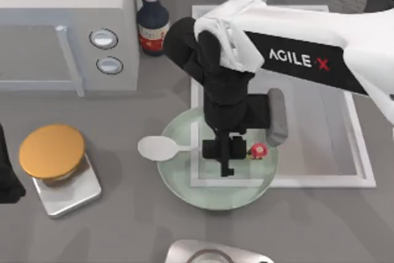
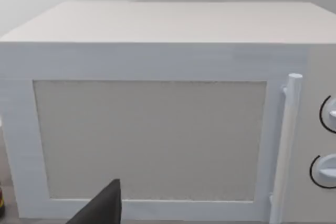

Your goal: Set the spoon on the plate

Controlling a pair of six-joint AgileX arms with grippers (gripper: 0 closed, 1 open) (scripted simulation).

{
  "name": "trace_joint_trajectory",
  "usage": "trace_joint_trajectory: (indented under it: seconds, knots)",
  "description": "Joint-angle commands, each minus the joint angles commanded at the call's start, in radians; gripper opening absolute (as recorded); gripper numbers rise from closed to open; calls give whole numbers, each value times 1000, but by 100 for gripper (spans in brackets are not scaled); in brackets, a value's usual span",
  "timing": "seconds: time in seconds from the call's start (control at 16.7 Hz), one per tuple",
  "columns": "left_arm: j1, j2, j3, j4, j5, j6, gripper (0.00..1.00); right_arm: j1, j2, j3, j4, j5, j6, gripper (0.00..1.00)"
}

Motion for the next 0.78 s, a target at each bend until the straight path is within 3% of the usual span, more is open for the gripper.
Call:
trace_joint_trajectory:
  seconds: [0.78]
  knots:
    - [0, 0, 0, 0, 0, 0, 100, 0, 0, 0, 0, 0, 0, 98]
